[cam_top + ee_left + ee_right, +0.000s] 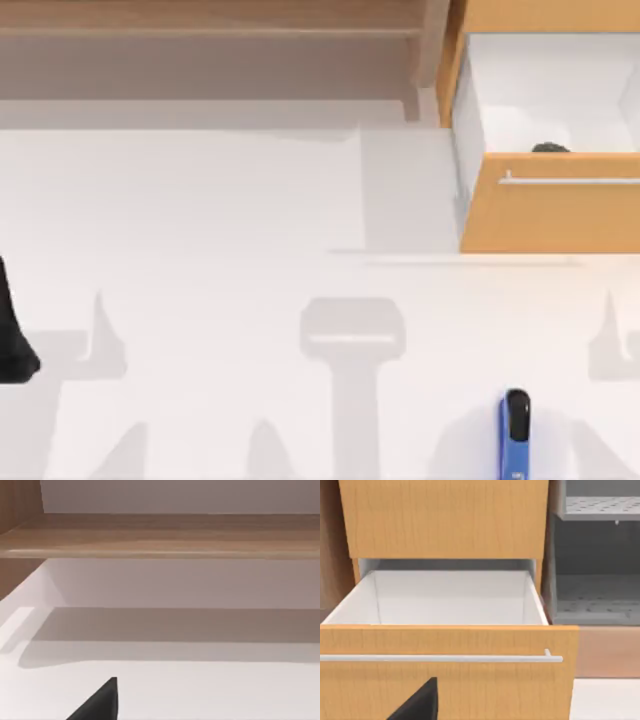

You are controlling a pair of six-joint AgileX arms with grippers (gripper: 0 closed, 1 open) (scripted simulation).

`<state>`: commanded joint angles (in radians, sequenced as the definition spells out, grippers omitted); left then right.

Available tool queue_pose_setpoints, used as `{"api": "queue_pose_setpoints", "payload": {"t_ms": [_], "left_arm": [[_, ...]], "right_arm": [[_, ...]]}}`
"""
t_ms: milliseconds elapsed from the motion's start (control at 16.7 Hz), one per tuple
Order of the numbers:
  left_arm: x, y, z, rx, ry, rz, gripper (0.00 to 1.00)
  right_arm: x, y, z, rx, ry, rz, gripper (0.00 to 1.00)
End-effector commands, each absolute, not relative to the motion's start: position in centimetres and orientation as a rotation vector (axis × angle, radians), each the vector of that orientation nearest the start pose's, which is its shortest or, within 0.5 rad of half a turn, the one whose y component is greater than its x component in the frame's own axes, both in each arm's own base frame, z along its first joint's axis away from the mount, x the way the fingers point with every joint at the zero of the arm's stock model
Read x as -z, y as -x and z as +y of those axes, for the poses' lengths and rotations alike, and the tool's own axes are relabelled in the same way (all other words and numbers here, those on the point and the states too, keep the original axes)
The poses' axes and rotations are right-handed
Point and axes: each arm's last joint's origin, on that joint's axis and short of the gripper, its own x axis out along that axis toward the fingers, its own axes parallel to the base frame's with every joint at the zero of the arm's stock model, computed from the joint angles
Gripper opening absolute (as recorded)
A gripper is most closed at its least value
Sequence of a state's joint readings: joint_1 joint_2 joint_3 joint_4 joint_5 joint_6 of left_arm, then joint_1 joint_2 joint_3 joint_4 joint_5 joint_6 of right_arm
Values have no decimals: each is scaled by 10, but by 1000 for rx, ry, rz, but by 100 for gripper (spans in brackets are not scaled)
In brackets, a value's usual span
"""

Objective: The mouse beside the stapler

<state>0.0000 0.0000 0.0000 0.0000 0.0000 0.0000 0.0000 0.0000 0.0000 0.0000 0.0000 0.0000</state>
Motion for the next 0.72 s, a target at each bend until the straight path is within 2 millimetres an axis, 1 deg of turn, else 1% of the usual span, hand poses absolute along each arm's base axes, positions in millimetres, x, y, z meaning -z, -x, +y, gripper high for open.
{"api": "queue_pose_setpoints", "payload": {"t_ms": [180, 360, 540, 720], "left_arm": [[-160, -106, -1, 0, 0, 0, 100], [-160, -106, -1, 0, 0, 0, 100], [-160, -106, -1, 0, 0, 0, 100], [-160, -106, -1, 0, 0, 0, 100]], "right_arm": [[-162, -106, -1, -2, 1, 6, 100], [-177, -107, 0, -16, 6, 64, 100], [-207, -115, 2, -37, 15, 175, 100], [-244, -136, 4, -62, 27, 325, 100]]}}
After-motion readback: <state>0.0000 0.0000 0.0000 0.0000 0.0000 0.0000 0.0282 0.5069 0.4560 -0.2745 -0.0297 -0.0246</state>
